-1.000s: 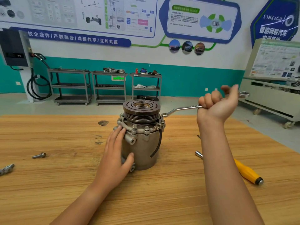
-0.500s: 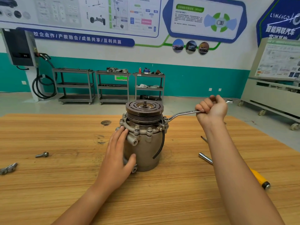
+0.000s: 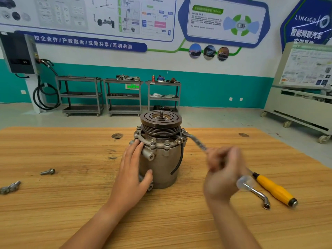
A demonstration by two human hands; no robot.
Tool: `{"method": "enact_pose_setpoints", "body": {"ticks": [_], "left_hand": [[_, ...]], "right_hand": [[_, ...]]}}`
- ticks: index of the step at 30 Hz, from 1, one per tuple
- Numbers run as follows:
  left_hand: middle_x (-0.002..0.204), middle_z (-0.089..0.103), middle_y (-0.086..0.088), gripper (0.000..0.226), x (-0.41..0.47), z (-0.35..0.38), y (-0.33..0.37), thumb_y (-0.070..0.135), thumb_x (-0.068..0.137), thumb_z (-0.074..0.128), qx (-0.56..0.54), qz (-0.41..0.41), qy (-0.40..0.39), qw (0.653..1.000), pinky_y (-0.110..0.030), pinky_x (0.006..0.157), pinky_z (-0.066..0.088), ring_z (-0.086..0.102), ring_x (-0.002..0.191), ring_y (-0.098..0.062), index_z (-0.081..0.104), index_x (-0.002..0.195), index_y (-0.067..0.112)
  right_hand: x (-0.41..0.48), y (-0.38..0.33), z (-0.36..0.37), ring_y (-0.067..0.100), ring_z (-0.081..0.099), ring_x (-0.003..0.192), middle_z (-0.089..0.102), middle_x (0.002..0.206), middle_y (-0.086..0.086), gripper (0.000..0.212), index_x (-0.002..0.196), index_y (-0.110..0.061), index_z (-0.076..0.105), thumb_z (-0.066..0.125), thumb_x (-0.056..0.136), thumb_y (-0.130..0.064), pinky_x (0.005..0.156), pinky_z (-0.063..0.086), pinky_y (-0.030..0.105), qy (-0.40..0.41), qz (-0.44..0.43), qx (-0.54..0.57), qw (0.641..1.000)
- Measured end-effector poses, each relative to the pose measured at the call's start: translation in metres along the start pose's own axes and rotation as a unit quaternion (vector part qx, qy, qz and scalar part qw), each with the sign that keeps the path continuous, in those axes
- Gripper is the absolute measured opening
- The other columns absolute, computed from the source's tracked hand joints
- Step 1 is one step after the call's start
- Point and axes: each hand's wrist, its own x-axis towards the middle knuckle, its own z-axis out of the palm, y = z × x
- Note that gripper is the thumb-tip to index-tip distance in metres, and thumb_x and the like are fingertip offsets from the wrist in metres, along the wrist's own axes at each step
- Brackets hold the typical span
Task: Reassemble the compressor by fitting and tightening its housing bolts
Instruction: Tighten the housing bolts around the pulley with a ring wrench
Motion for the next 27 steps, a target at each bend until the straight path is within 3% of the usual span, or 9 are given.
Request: {"method": "enact_pose_setpoints", "body": {"ticks": [3, 4, 7, 12, 17, 19, 21, 23, 27], "left_hand": [[0.145, -0.002, 0.029, 0.077, -0.001, 0.001, 0.000, 0.017, 0.086, 0.062, -0.008, -0.005, 0.001, 1.000, -0.003, 0.106, -0.005, -0.004, 0.140, 0.004, 0.014, 0.145, 0.027], [0.145, -0.002, 0.030, 0.077, -0.001, 0.000, -0.001, 0.017, 0.086, 0.062, -0.011, -0.006, -0.001, 1.000, -0.003, 0.106, -0.005, -0.003, 0.141, 0.004, 0.013, 0.145, 0.028], [0.144, -0.006, 0.034, 0.077, 0.000, 0.001, -0.002, 0.022, 0.087, 0.060, -0.008, -0.005, 0.002, 1.000, -0.006, 0.107, -0.003, -0.005, 0.140, 0.005, 0.011, 0.145, 0.032], [0.143, -0.004, 0.036, 0.078, 0.002, 0.000, -0.004, 0.024, 0.086, 0.062, -0.026, 0.003, -0.003, 1.000, -0.015, 0.110, 0.003, -0.002, 0.141, 0.004, 0.009, 0.141, 0.038], [0.143, 0.004, 0.032, 0.094, 0.016, -0.010, -0.013, 0.032, 0.077, 0.073, -0.119, -0.081, 0.026, 0.989, -0.020, 0.107, 0.013, 0.006, 0.135, 0.009, 0.003, 0.135, 0.053], [0.138, 0.022, 0.027, 0.093, 0.023, -0.013, -0.019, 0.032, 0.074, 0.075, -0.185, -0.149, -0.010, 0.971, -0.023, 0.104, 0.024, 0.024, 0.131, 0.004, 0.012, 0.142, 0.043], [0.125, 0.038, 0.033, 0.078, 0.026, -0.010, -0.022, 0.027, 0.073, 0.076, -0.217, -0.157, -0.042, 0.963, -0.014, 0.091, 0.034, 0.041, 0.116, 0.012, 0.029, 0.134, 0.040], [0.114, 0.043, 0.035, 0.070, 0.027, -0.007, -0.022, 0.025, 0.071, 0.077, -0.230, -0.160, -0.035, 0.959, -0.010, 0.080, 0.036, 0.045, 0.103, 0.021, 0.034, 0.124, 0.042], [0.111, 0.042, 0.033, 0.072, 0.031, -0.009, -0.020, 0.025, 0.069, 0.079, -0.251, -0.172, -0.015, 0.953, -0.010, 0.079, 0.036, 0.042, 0.100, 0.020, 0.032, 0.123, 0.037]], "right_hand": [[-0.060, 0.013, 0.008, 0.008, 0.040, 0.053, 0.039, 0.059, -0.008, 0.032, 0.066, -0.016, 0.044, 0.036, 0.096, -0.017, 0.050, 0.039, 0.026, -0.182, -0.149, -0.121, 0.965], [-0.060, 0.012, 0.013, 0.001, 0.041, 0.051, 0.041, 0.057, -0.011, 0.035, 0.065, -0.015, 0.046, 0.036, 0.098, -0.021, 0.045, 0.038, 0.020, -0.193, -0.127, -0.122, 0.965], [-0.025, -0.011, 0.014, -0.010, 0.042, 0.046, 0.043, 0.049, -0.018, 0.030, 0.067, -0.024, 0.054, 0.040, 0.094, -0.027, 0.043, 0.032, 0.005, -0.100, -0.098, -0.077, 0.987], [0.029, -0.046, 0.005, 0.009, 0.030, 0.035, 0.034, 0.037, -0.013, 0.044, 0.052, -0.027, 0.053, 0.041, 0.092, -0.037, 0.046, 0.035, 0.019, 0.080, -0.021, 0.037, 0.996], [0.053, -0.044, -0.020, 0.012, 0.019, 0.036, 0.020, 0.038, -0.006, 0.042, 0.059, -0.017, 0.041, 0.040, 0.099, -0.031, 0.044, 0.027, 0.017, 0.209, 0.203, 0.098, 0.951], [0.058, -0.041, -0.028, 0.010, 0.019, 0.035, 0.020, 0.037, -0.008, 0.038, 0.061, -0.015, 0.041, 0.041, 0.098, -0.027, 0.042, 0.023, 0.017, 0.180, 0.239, 0.067, 0.952], [0.059, -0.037, -0.027, 0.007, 0.021, 0.033, 0.023, 0.036, -0.009, 0.037, 0.062, -0.014, 0.044, 0.044, 0.098, -0.025, 0.039, 0.022, 0.016, 0.108, 0.246, 0.000, 0.963], [0.057, -0.034, -0.020, 0.005, 0.022, 0.032, 0.027, 0.035, -0.011, 0.038, 0.065, -0.014, 0.047, 0.044, 0.099, -0.029, 0.036, 0.021, 0.016, 0.030, 0.261, -0.056, 0.963], [0.048, -0.019, -0.011, 0.004, 0.025, 0.033, 0.030, 0.037, -0.010, 0.037, 0.066, -0.014, 0.049, 0.045, 0.098, -0.031, 0.035, 0.023, 0.017, -0.063, 0.295, -0.151, 0.941]]}}
